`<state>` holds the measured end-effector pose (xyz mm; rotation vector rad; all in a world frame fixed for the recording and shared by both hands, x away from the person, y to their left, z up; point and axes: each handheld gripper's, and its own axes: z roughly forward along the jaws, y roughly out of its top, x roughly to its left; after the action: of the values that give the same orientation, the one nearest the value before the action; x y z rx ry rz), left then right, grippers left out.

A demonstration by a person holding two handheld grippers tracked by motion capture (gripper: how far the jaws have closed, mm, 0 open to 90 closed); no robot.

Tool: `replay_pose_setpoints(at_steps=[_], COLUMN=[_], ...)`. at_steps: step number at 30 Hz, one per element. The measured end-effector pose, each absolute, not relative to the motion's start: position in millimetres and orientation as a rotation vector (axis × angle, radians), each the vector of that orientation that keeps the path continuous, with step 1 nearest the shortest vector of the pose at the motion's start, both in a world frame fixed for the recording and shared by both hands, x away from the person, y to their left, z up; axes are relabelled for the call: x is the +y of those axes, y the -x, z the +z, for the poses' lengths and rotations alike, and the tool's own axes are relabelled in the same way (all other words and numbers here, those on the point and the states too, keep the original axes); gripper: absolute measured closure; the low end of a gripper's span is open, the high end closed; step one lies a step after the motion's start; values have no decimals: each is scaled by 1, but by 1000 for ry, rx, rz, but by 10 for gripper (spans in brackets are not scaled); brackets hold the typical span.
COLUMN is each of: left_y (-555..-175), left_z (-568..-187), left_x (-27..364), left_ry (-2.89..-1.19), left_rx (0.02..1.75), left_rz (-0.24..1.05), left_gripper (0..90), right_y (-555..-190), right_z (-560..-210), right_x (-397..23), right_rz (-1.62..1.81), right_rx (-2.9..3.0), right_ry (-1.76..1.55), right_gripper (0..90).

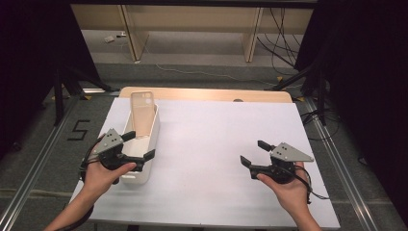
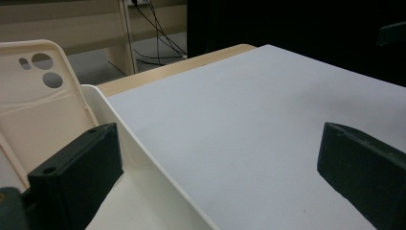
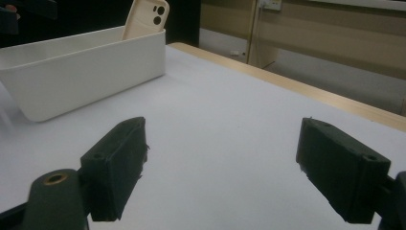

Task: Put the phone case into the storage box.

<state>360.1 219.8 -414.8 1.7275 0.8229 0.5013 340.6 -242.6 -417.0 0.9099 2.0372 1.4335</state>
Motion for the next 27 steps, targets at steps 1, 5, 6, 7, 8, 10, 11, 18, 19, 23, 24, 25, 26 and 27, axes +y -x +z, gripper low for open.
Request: replay_pose_setpoints(at_steps=[1,5,6,7,8,10,11,18,19,23,24,25,26,27], left_y=[-360,-357,-356,-356,-356,-355,-356,-354,-354,-352,-352,-352,-352,-352], left_z=[-416,-418,-418,-418,-418,-419,-420,-422,-422,-424,-424,-424,-424,-424], left_x=[220,222,223,223,223,224,224,223,223,223,224,224,224,224], left_ry=[-1730,-1707,-1710,-1705,-1707,-1714,-1712,-1719,-1719,-1720,-1724,-1725,-1724,-1721], left_rx=[820,815,810,808,805,805,801,800,799,798,798,797,799,805], left_rz=[502,517,520,516,516,513,508,503,501,498,500,501,499,500], left_gripper=[8,19,19,19,18,14,13,9,9,8,8,8,8,8], right_y=[-340,-339,-339,-340,-340,-339,-339,-334,-335,-331,-331,-331,-331,-331], right_z=[-416,-416,-416,-417,-417,-417,-418,-420,-421,-420,-420,-420,-420,-420], right_x=[-244,-244,-244,-243,-243,-242,-242,-244,-244,-247,-246,-246,-247,-247], right_rz=[1407,1414,1414,1432,1434,1430,1436,1442,1457,1433,1440,1443,1436,1439], right_rx=[2062,2060,2061,2048,2048,2051,2037,2046,2031,2050,2037,2033,2038,2035], right_ry=[-915,-915,-915,-907,-906,-906,-904,-911,-891,-913,-917,-917,-905,-911], right_gripper=[190,190,190,190,190,190,190,190,190,190,190,190,190,190])
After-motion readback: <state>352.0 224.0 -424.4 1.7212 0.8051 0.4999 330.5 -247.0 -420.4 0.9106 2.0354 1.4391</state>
